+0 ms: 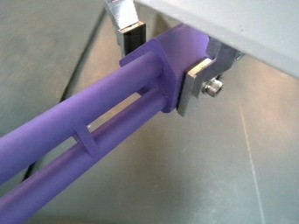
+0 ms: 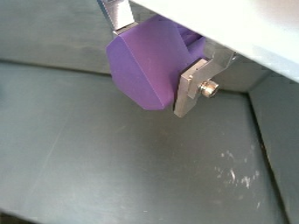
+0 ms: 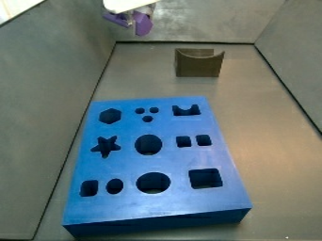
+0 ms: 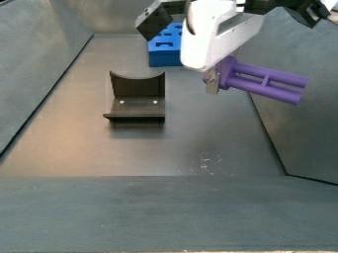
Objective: Pick up the 3 prong object. Move up. Rotate the 3 prong object. Place the 3 prong object on the fixture. Regrasp the 3 prong object. Move to above the board. Insert the 3 prong object.
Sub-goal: Rotate the 3 prong object.
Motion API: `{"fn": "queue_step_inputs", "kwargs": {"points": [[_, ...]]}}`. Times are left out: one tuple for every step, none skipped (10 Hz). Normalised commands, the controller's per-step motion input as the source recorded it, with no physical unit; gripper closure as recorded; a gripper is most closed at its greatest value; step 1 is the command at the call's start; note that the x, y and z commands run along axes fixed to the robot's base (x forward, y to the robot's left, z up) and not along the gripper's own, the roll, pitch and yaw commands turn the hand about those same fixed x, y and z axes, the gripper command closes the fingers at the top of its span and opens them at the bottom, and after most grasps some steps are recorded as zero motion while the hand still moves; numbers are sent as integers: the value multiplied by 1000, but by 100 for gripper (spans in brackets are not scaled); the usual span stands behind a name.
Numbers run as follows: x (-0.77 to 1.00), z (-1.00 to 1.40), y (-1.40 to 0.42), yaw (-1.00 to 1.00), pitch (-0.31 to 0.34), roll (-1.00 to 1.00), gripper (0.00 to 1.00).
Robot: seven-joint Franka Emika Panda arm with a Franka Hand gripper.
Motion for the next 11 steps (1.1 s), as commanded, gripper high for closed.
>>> {"fn": "queue_step_inputs", "kwargs": {"points": [[-4, -20, 8, -1000, -25, 3, 100], [-5, -21, 8, -1000, -26, 3, 100], [-6, -21, 8, -1000, -29, 4, 100], [-6, -21, 8, -1000, -32, 4, 100], [-7, -21, 8, -1000, -35, 4, 100], [-8, -20, 8, -1000, -38, 4, 100], [-9, -19, 8, -1000, -42, 5, 100], [-10, -18, 8, -1000, -46, 5, 100], [-9, -16, 8, -1000, -50, 5, 100], [-10, -14, 8, -1000, -59, 5, 100], [-10, -14, 8, -851, -62, 5, 100]]}}
